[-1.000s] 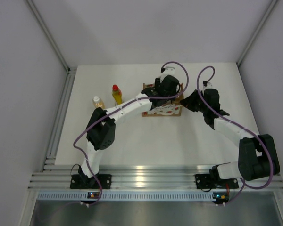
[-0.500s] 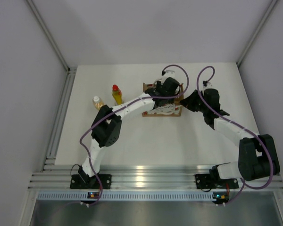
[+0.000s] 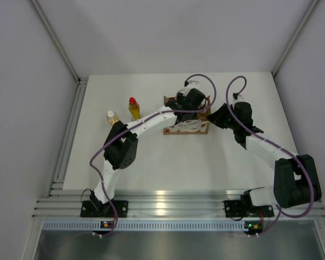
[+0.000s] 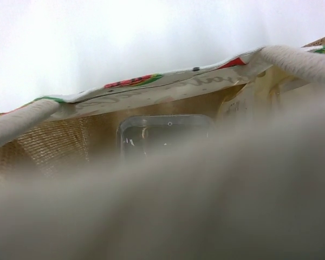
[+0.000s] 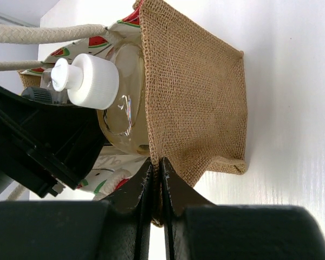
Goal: Take the personal care products out of the canvas bag
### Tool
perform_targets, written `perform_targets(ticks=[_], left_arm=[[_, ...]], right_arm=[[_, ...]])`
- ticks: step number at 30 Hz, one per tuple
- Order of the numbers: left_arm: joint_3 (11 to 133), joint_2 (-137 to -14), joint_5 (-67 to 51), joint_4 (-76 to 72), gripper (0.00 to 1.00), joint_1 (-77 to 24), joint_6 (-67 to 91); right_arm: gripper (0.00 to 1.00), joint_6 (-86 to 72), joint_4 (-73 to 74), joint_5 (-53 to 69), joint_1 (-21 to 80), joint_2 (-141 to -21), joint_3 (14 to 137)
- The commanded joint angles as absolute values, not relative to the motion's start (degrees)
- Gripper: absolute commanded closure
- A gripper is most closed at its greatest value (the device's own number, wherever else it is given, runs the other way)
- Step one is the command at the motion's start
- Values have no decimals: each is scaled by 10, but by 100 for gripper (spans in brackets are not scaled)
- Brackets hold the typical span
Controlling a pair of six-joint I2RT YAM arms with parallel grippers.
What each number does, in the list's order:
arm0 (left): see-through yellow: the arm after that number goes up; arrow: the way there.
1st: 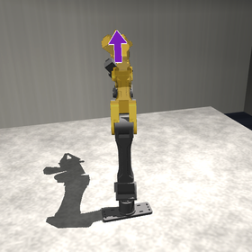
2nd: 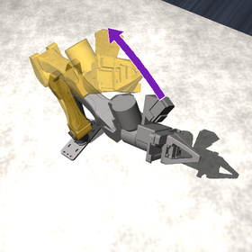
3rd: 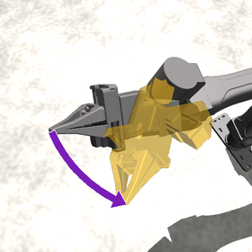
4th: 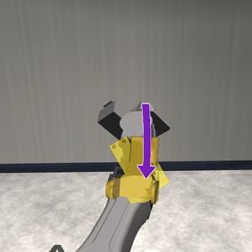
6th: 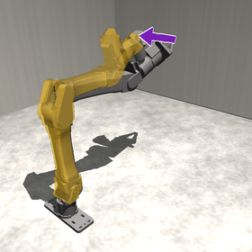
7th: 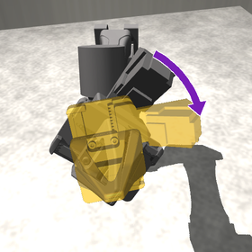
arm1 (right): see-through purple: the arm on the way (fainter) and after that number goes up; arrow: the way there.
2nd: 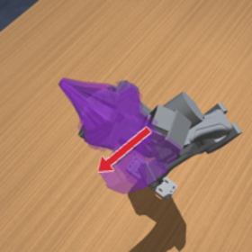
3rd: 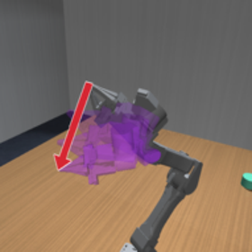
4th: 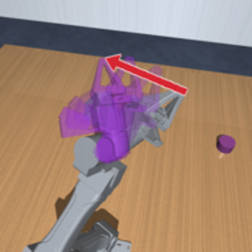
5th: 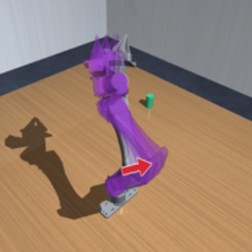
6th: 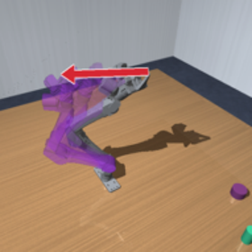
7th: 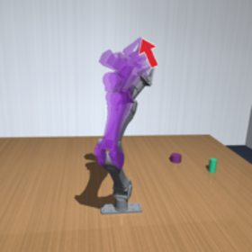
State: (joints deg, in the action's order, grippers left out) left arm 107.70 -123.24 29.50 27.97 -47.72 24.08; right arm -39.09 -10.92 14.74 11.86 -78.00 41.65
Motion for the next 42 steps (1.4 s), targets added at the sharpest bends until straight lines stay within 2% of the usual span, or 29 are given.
perform_targets(ticks=[1,20,33,42], left_arm=[[1128,-1146,335,249,100,-475,222],[1129,-1036,302,250,100,-475,202],[1092,-873,345,281,100,-475,183],[1010,-767,366,348,100,-475,212]], right_arm=[[92,-378,-76,143,116,-771,427],[92,-381,-63,138,116,-773,444],[92,-376,-62,133,116,-780,441],[92,-374,-61,130,116,-779,445]])
